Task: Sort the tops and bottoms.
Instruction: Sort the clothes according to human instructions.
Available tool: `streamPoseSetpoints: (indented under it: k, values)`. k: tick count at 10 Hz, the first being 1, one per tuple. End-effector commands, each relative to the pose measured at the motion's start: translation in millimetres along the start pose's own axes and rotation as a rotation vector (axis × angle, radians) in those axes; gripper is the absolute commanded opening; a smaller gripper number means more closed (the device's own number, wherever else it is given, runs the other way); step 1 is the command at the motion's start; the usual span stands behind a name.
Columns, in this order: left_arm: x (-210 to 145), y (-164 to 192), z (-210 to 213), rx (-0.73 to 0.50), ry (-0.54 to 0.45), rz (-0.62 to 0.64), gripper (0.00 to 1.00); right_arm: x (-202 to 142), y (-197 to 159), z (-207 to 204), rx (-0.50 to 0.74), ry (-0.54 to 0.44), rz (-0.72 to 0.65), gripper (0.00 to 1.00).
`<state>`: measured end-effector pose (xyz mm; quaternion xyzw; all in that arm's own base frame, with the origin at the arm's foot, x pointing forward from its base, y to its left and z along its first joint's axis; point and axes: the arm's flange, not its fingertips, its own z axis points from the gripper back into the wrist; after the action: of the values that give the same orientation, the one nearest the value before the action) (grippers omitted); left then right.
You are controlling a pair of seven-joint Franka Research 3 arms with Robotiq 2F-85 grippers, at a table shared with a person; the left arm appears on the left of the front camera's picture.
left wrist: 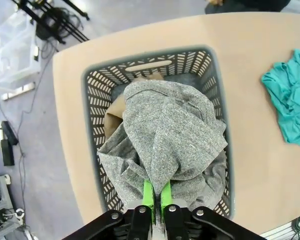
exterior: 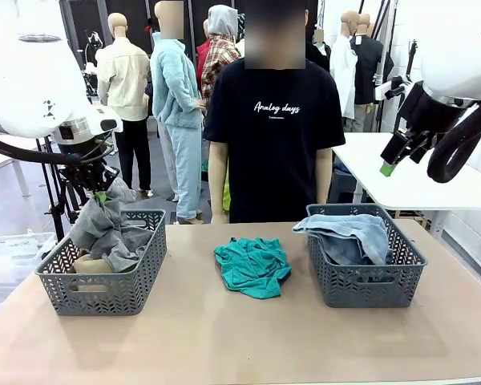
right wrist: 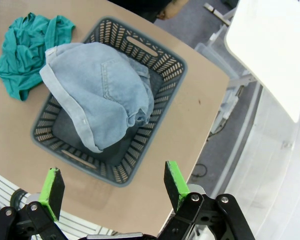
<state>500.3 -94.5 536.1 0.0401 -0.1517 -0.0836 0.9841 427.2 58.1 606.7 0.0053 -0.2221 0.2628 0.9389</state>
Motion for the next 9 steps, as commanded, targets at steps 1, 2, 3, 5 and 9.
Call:
streamPoseSetpoints:
  k: [1,2,3,5,9]
  values:
    - [16,0,-31,-0.017,0.044,0.006,0.0,0,2,-1,-0.02,0.01,-0.009,1.0]
    - [21,3,-48,-0.031,0.073,0.021,0.0,0,2,-1,-0.02,0.01,-0.009,1.0]
    - [26,6,-60,-0.029,0.085,0.031,0.0,0,2,-1,-0.02,0.01,-0.009,1.0]
    - [35,11,-91,-0.031,0.122,0.038,0.0,0,2,-1,-0.02,0.01,-0.009,1.0]
    - [30,11,-123,-0.06,0.213,0.042,0.0,0,2,-1,-0.02,0.01,-0.009,1.0]
